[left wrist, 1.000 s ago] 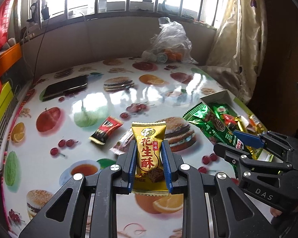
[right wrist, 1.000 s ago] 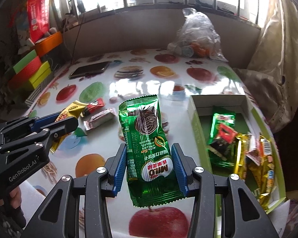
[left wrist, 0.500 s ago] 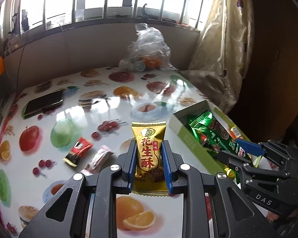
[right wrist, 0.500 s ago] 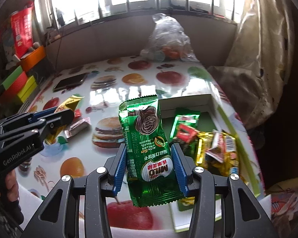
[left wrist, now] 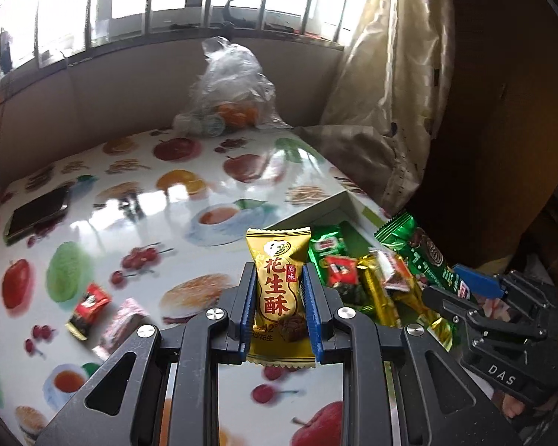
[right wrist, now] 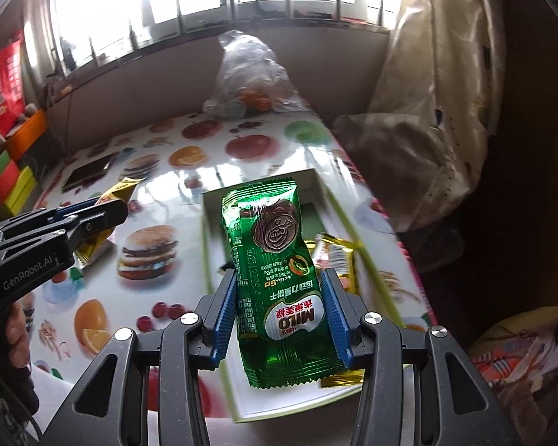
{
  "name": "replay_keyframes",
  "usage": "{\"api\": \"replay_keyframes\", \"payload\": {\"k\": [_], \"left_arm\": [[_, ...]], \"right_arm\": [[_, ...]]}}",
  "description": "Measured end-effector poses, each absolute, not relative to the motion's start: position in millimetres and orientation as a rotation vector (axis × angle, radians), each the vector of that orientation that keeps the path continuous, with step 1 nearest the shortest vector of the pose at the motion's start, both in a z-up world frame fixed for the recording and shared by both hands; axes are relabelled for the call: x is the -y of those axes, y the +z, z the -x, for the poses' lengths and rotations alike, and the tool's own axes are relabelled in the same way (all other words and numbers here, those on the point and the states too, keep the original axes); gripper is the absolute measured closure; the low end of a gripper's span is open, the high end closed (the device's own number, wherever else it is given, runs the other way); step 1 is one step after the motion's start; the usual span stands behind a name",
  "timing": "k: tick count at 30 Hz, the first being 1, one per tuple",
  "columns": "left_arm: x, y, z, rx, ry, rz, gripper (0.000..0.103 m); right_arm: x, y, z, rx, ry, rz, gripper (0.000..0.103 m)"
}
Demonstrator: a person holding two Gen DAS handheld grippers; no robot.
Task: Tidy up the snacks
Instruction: 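Carry the yellow candy and Milo packet with both tools over the box, then open both tools to drop the yellow candy and Milo packet into the box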
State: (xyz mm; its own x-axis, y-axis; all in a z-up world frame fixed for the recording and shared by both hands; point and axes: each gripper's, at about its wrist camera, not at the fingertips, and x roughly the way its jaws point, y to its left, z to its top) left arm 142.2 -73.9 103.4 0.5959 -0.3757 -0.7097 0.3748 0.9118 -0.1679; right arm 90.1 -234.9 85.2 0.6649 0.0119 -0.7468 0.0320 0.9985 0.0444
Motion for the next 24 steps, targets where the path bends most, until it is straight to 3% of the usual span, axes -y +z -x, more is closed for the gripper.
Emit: {"api": "replay_keyframes", "payload": {"k": [24], "left_arm": [[149, 51, -194, -0.958, -0.476, -0.046, 0.078]], "right_arm": [[290, 48, -101, -0.917, -0.091, -0.139, 0.059]]}}
